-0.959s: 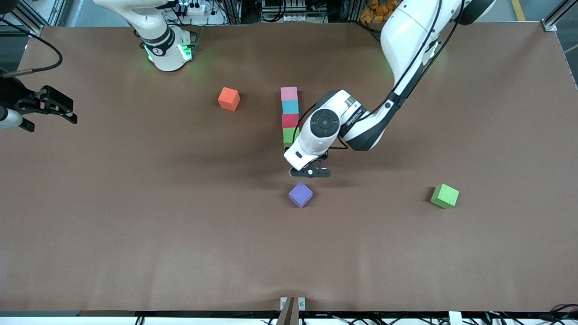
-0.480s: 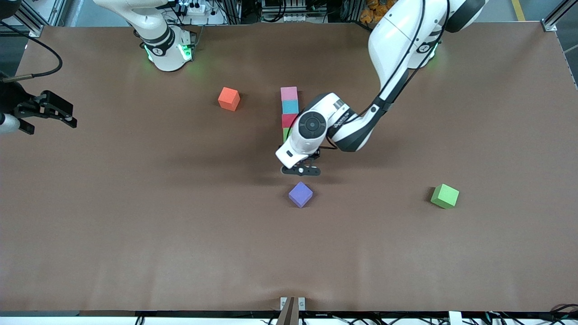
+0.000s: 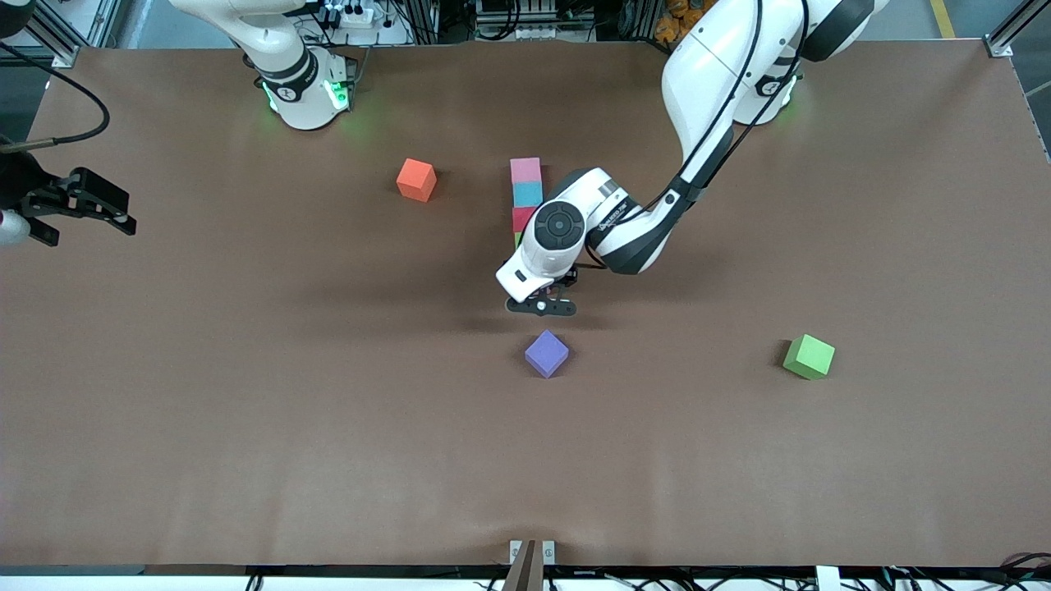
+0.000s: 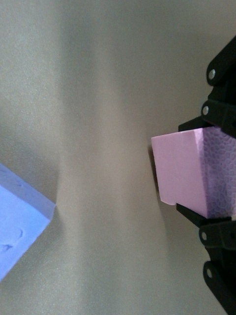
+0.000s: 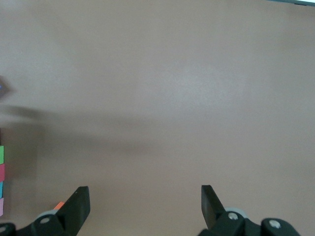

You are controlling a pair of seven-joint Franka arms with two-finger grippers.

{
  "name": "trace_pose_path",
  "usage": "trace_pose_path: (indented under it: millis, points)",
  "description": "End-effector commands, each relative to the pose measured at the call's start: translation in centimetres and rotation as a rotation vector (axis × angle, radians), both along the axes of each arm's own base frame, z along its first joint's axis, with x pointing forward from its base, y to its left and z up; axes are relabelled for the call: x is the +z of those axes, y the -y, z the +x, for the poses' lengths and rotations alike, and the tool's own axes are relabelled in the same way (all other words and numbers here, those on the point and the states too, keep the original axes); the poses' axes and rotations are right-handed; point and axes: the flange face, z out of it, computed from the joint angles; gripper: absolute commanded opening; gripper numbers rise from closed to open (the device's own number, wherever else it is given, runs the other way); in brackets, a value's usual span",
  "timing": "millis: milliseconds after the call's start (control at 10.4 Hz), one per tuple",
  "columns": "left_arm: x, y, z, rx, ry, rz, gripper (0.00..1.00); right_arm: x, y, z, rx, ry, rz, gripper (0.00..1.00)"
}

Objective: Arrange blocks into number 1
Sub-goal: 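Carry the pink block with the left gripper and place it after green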

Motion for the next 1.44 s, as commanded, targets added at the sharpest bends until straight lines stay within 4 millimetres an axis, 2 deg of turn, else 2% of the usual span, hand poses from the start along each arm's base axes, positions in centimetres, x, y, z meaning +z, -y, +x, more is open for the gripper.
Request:
trace_pose_path:
  millis: [0,96,192,576,672,768,863,959,1151,1247,1343]
  points:
    - [-0.3,1.2,-0.6,-0.003,-0.003,-0.006,0.00,-0.3,0.2,0.7,-0.010,0.004,0.003,1.00]
    - [-0.6,1.3,-0.8,-0.005,-0.007,-0.004,0.01,-0.1,0.3,0.7,-0.017,0.013,0.003,1.00]
    - [-0.5,1.4,-0.9,-0.006,-0.005,-0.003,0.98,0.0,0.2,0.8,-0.020,0.022,0.004,1.00]
    - [-0.3,1.6,-1.1,-0.008,-0.002,-0.006,1.00,0.3,-0.1,0.8,-0.014,0.028,0.005,1.00]
    - [0.7,1.8,-0.9,-0.011,0.011,-0.015,1.00,0.5,0.1,0.7,-0.012,0.030,0.004,1.00]
    - [2.9,2.0,-0.3,-0.010,0.042,-0.033,1.00,0.5,0.1,0.7,-0.014,0.031,0.003,1.00]
    - [5.9,1.8,0.5,-0.003,0.080,-0.056,1.00,0.5,0.2,0.7,-0.014,0.031,0.003,1.00]
    - [9.7,0.2,2.5,0.027,0.131,-0.078,1.00,0.5,0.2,0.7,-0.014,0.033,0.004,1.00]
    - [17.1,-5.9,6.5,0.106,0.191,-0.074,1.00,0.4,0.2,0.7,-0.011,0.031,0.001,1.00]
    - [21.4,-8.9,7.4,0.141,0.201,-0.051,1.00,0.5,0.3,0.7,-0.012,0.031,0.001,1.00]
    - [24.8,-12.6,8.3,0.183,0.203,-0.022,1.00,0.5,0.4,0.7,-0.014,0.033,0.001,1.00]
